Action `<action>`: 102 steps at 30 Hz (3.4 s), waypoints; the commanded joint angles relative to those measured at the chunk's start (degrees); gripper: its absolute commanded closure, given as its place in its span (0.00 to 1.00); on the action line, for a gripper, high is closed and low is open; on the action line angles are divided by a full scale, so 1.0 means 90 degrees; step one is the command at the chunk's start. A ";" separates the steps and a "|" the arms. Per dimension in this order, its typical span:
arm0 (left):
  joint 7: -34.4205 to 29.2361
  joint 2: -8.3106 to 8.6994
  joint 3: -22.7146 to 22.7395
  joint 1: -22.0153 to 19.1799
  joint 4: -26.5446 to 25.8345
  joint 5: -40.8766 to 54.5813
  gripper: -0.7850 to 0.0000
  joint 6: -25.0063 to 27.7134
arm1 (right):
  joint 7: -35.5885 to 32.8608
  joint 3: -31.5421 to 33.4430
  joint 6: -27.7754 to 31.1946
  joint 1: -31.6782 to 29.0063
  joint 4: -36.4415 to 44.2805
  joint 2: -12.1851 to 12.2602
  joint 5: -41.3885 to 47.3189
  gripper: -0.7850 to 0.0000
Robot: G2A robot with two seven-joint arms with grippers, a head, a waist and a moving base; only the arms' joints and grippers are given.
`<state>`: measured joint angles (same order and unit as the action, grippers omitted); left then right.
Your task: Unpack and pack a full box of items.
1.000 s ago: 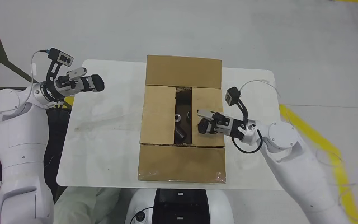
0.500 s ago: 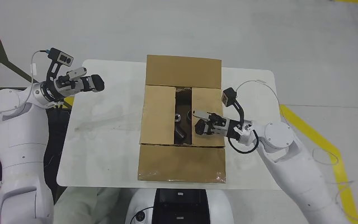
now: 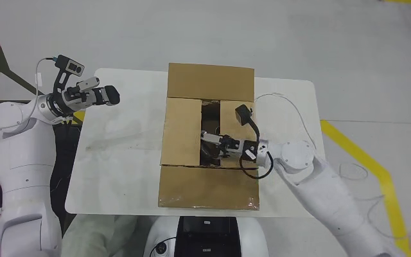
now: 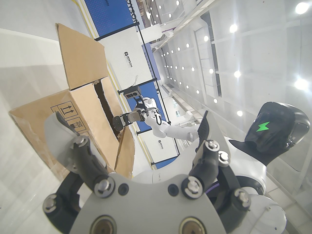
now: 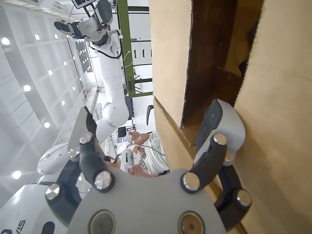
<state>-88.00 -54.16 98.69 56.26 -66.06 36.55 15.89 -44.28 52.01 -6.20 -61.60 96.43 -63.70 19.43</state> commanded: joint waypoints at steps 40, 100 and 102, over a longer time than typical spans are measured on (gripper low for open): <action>0.0000 0.0000 0.0000 0.0000 0.0000 0.0000 0.00 0.0000 | 0.0450 -0.1050 0.1346 0.0951 -0.0871 -0.0865 0.1187 0.00; 0.0000 0.0075 -0.1223 -0.0423 0.0197 0.0405 0.00 -0.0756 | 0.0395 -0.1204 0.1616 0.1047 -0.1122 -0.1876 0.0361 0.00; 0.0000 0.0095 -0.1241 -0.0407 0.0227 0.0338 0.00 -0.0726 | 0.0372 -0.0982 0.1526 0.0914 -0.0903 -0.1803 0.0246 0.00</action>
<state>-88.00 -53.41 87.62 52.49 -64.15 39.99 9.22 -40.82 42.02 7.99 -52.75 87.23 -80.28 22.22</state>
